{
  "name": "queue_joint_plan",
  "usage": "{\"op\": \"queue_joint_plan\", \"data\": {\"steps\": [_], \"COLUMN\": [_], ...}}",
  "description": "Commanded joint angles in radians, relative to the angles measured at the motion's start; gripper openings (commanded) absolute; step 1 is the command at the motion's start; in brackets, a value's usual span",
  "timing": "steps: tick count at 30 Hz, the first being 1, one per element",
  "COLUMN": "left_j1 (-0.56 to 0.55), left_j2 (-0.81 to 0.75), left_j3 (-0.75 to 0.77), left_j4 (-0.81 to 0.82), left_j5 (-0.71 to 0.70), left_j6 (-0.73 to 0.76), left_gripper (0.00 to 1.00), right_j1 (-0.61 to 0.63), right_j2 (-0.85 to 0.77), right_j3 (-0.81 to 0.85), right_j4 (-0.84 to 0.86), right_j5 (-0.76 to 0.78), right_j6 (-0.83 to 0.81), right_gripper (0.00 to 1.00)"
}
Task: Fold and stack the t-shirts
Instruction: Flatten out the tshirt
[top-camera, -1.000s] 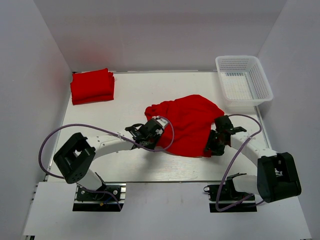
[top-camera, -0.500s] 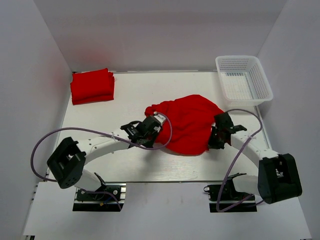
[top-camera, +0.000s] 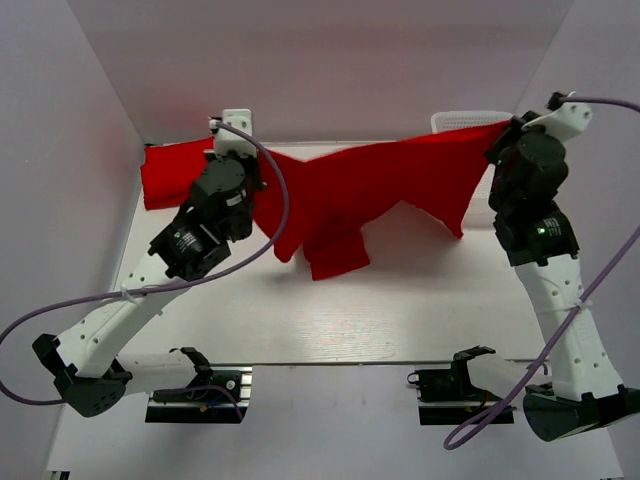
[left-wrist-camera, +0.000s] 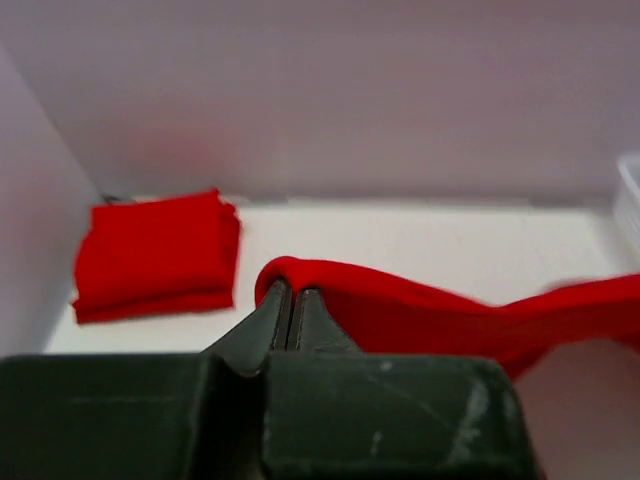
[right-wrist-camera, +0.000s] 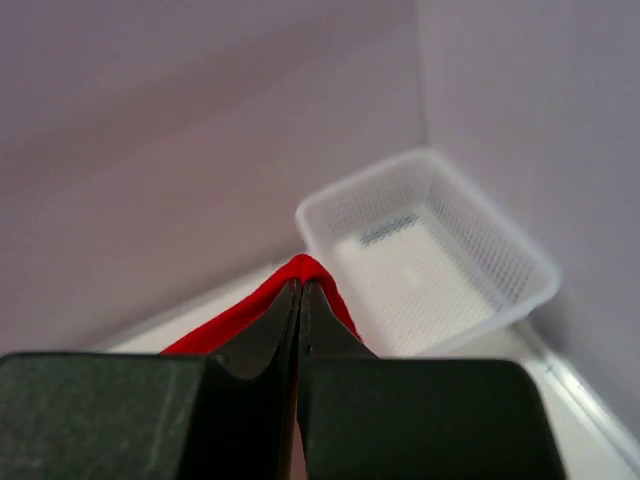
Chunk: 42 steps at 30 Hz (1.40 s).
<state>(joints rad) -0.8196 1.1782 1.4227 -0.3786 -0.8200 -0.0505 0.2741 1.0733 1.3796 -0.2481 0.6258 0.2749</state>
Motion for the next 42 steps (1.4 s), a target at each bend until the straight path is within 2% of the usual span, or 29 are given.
{"op": "queue_joint_plan", "data": {"steps": [1,3,5,6,8,9,11,13,15,17,18,20,25,29,34,35,38,42], "left_j1": [0.026,0.039,0.059,0.059,0.068,0.068,0.068,0.057,0.042,0.042,0.042,0.042,0.042,0.042,0.056,0.056,0.056,0.065], "left_j2": [-0.032,-0.041,-0.011,0.007,0.082,0.113,0.167,0.212,0.212,0.181,0.167,0.129,0.129,0.098,0.040,0.064,0.135,0.230], "left_j3": [0.041,0.057,0.143,0.181,0.306,0.359,0.545,0.716,0.790,0.850,0.864,0.864,0.935,0.966,0.906,0.879,0.813,0.546], "left_j4": [0.244,0.343,0.360,0.360,0.401,0.415,0.387,0.336,0.336,0.325,0.267,0.230,0.152,0.104,0.081,0.081,0.122,0.318], "left_j5": [-0.186,-0.186,-0.173,-0.157,-0.157,-0.168,-0.154,-0.092,-0.065,0.054,0.117,0.278,0.376,0.475,0.616,0.616,0.503,0.215], "left_j6": [0.230,0.349,0.392,0.452,0.542,0.596,0.718,0.771,0.823,0.848,0.848,0.836,0.804,0.744,0.681,0.681,0.716,0.819], "left_gripper": [0.00,0.00,0.00,0.00,0.00,0.00,0.00,0.00,0.00,0.00,0.00,0.00,0.00,0.00,0.00,0.00,0.00,0.00], "right_j1": [-0.009,-0.009,-0.009,-0.007,-0.007,-0.006,-0.006,-0.007,-0.006,-0.003,-0.004,-0.007,-0.006,-0.007,-0.006,-0.006,-0.004,-0.006], "right_j2": [0.002,0.019,0.039,0.046,0.075,0.083,0.096,0.099,0.080,0.070,0.041,-0.014,-0.103,-0.150,-0.167,-0.167,-0.158,-0.102], "right_j3": [0.119,0.206,0.266,0.309,0.390,0.491,0.545,0.640,0.680,0.725,0.733,0.725,0.731,0.696,0.606,0.551,0.425,0.128], "right_j4": [0.128,0.144,0.170,0.170,0.149,0.130,0.077,0.032,-0.005,-0.023,-0.054,-0.060,-0.112,-0.129,-0.122,-0.117,-0.054,0.036], "right_j5": [0.186,0.216,0.219,0.230,0.189,0.180,0.109,0.080,-0.009,-0.081,-0.099,-0.167,-0.340,-0.360,-0.318,-0.299,-0.215,-0.137], "right_j6": [-0.163,-0.239,-0.269,-0.345,-0.397,-0.413,-0.442,-0.465,-0.482,-0.496,-0.496,-0.494,-0.457,-0.436,-0.418,-0.414,-0.390,-0.303], "right_gripper": [0.00,0.00,0.00,0.00,0.00,0.00,0.00,0.00,0.00,0.00,0.00,0.00,0.00,0.00,0.00,0.00,0.00,0.00]}}
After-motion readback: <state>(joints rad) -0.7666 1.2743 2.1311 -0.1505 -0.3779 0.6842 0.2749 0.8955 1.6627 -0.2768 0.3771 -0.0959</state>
